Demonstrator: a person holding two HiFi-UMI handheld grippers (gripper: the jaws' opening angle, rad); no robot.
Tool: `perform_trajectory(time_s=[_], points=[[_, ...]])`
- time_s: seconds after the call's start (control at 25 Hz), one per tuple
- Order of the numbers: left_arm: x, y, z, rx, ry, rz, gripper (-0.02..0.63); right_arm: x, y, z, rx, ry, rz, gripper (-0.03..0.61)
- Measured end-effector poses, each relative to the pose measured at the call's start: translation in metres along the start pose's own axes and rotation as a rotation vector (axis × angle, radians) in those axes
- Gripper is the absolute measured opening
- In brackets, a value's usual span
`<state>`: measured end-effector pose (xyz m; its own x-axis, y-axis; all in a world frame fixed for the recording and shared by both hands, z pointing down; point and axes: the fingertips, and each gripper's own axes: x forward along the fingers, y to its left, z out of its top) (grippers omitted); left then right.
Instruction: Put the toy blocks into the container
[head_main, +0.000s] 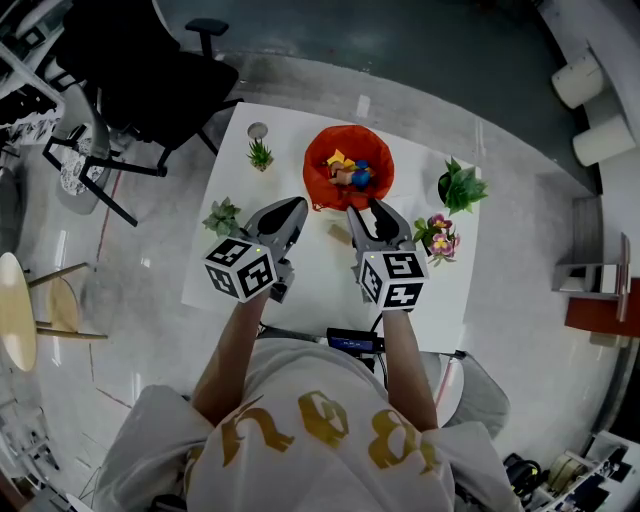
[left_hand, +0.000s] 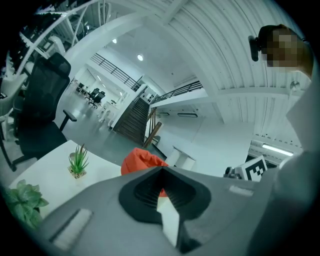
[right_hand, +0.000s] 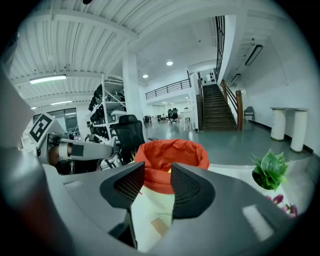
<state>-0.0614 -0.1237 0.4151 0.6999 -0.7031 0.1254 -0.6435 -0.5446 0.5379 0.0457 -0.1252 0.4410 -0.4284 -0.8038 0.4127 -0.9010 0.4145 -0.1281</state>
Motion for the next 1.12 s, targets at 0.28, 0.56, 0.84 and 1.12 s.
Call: perform_trajectory(time_s=[0.28, 0.56, 0.84, 1.12], points=[[-0.012, -0.014, -0.003, 0.009, -0.010, -0.007, 0.000, -0.016, 0.011, -0.012, -0.021, 0.026, 0.026, 0.189], [-0.022, -0.034, -0.017, 0.017, -0.003, -0.020, 0.000, -0.041, 0.018, -0.035, -0.027, 0.051, 0.027, 0.189], [-0.029, -0.040, -0.033, 0.015, 0.016, -0.012, 0.000, -0.050, 0.024, -0.054, -0.058, 0.088, 0.035, 0.189], [-0.028, -0.033, -0.045, 0.012, 0.041, 0.011, 0.000, -0.045, 0.022, -0.068, -0.099, 0.133, 0.046, 0.190]])
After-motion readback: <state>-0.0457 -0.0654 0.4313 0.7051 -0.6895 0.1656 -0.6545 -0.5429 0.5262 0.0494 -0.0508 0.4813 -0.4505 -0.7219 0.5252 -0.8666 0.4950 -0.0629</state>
